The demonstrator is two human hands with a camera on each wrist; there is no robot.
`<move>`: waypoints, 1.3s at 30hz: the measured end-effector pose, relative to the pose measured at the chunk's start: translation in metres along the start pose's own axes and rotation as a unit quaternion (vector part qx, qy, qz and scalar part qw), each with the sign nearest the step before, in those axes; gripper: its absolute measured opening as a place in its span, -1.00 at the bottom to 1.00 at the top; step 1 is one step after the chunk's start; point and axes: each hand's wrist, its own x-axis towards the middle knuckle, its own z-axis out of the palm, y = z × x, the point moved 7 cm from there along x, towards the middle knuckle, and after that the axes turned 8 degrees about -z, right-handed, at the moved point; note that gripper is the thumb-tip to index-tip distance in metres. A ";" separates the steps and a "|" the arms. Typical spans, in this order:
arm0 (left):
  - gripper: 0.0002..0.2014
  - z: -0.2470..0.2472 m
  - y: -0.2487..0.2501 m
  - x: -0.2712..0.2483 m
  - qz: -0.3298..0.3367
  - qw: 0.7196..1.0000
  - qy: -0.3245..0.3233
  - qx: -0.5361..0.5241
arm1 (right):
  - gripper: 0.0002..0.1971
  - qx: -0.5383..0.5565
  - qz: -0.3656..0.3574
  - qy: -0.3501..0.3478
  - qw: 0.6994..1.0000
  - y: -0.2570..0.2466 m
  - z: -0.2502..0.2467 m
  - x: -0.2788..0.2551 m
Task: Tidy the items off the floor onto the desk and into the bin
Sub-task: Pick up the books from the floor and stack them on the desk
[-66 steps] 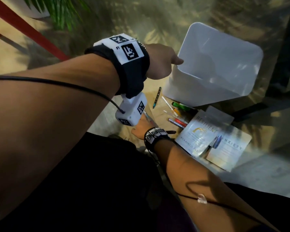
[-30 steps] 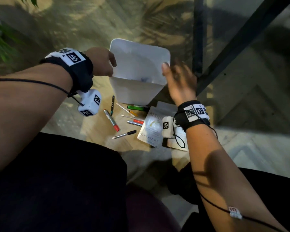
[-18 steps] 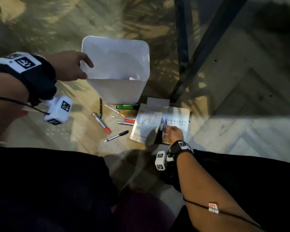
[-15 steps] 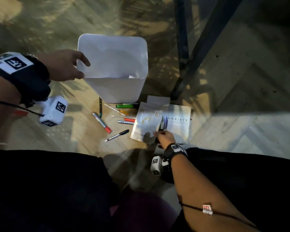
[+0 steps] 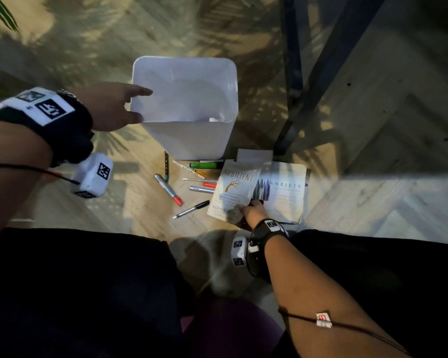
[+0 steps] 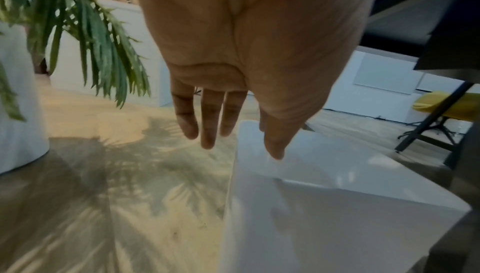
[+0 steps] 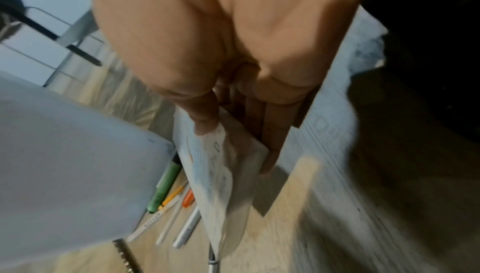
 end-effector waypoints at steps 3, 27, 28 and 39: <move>-0.31 -0.015 0.014 -0.007 -0.026 0.998 0.042 0.042 | -0.92 -0.019 -0.017 -0.014 1.000 -0.005 -0.009 -0.007; -0.23 -0.069 0.150 -0.310 0.140 0.908 -0.112 -0.378 | -0.66 0.022 -0.247 -0.225 0.942 -0.223 -0.110 -0.463; -0.26 -0.087 0.147 -0.329 0.148 0.903 -0.108 -0.388 | -0.65 0.020 -0.268 -0.235 0.934 -0.228 -0.110 -0.479; 0.08 -0.292 0.110 -0.429 0.174 0.904 0.097 -0.378 | -0.67 0.064 -0.484 -0.270 0.830 -0.353 -0.110 -0.625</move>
